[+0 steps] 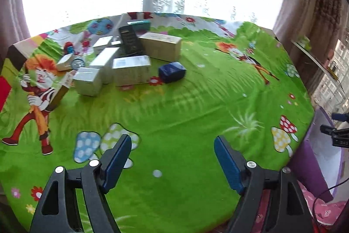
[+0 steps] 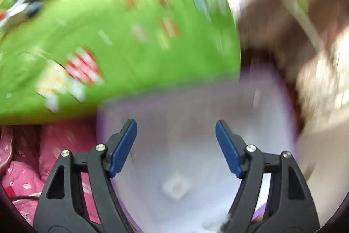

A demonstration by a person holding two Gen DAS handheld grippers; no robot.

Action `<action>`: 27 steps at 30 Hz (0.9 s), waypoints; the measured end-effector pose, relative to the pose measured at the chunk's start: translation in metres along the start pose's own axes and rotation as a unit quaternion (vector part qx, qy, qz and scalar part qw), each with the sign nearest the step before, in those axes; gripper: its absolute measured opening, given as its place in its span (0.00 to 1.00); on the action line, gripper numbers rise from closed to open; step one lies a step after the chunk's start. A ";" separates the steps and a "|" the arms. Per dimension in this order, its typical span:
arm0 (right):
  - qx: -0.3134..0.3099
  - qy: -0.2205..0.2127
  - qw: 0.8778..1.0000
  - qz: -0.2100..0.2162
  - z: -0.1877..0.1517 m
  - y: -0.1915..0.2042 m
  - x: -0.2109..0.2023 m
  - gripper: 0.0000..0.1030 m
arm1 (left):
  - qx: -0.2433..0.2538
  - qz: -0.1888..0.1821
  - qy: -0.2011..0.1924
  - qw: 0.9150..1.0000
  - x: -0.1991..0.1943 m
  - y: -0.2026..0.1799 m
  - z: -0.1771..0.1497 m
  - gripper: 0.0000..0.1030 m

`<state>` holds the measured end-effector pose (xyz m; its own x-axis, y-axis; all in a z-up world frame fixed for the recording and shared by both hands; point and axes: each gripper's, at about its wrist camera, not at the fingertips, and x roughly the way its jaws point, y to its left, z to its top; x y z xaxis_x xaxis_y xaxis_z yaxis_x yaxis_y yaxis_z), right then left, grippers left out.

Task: Organize rigid objects
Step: 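Return both tools from the storage box to the table, then grasp the white barcode box with the left tool while the right tool grasps the dark-blue box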

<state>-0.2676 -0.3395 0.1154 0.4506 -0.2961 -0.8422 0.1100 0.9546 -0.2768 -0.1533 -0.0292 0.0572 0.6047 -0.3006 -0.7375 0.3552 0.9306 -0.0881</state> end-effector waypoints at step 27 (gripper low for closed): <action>-0.394 -0.103 0.819 0.404 0.216 0.269 0.151 0.67 | -0.175 0.036 0.063 0.982 0.027 0.074 -0.010 0.81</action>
<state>0.0213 -0.1207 0.0138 0.2423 0.5109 -0.8248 -0.8674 0.4950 0.0518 -0.1176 0.0336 0.0241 0.5189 -0.2245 -0.8249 0.0344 0.9696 -0.2422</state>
